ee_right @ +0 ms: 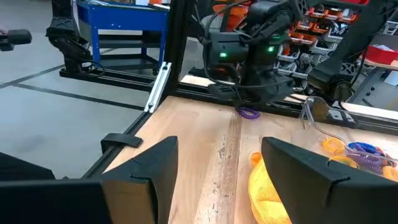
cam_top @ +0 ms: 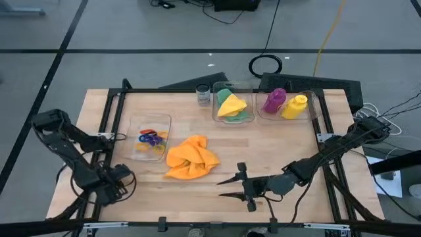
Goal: Pick & Place Sports Items
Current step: Put the purple spring keychain into the bottom transparent bin
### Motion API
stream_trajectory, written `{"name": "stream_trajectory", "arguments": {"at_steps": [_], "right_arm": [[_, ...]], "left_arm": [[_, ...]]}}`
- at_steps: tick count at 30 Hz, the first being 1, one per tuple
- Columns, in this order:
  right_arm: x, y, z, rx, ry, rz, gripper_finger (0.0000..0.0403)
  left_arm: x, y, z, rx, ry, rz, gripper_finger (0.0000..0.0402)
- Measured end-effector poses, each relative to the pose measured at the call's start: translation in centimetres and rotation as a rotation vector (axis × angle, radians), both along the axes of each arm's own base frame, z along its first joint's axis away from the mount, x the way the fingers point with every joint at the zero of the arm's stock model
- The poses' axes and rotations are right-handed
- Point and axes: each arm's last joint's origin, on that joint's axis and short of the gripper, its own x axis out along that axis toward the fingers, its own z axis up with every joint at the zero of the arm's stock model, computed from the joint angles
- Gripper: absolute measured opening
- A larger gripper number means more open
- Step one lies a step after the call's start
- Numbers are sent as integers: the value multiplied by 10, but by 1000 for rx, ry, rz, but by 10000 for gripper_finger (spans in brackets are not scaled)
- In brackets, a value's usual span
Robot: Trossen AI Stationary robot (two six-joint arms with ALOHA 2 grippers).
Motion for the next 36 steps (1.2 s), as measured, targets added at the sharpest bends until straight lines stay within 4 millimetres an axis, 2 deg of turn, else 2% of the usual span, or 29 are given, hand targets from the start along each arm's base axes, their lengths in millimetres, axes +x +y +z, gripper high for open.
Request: {"name": "stream_trajectory", "arguments": {"at_steps": [14,18,24,27,30,36], "right_arm": [[0,0,0,0,0,0,169],[1,-1,0,3,0,-4,169],[3,-5,0,40,7,-21,169],[4,-6,0,46,9,-23,169],[4,-6,0,33,7,-22,169],[4,-6,0,26,6,-21,169]], "left_arm": [[0,0,-15,-105,-9,-10,175],[1,1,-16,-115,13,-4,131],[4,0,-16,-158,18,-64,10],[8,-3,-14,-187,0,-99,13],[17,-11,-3,-209,-69,-163,10],[40,-28,39,-195,-258,-261,6]]}}
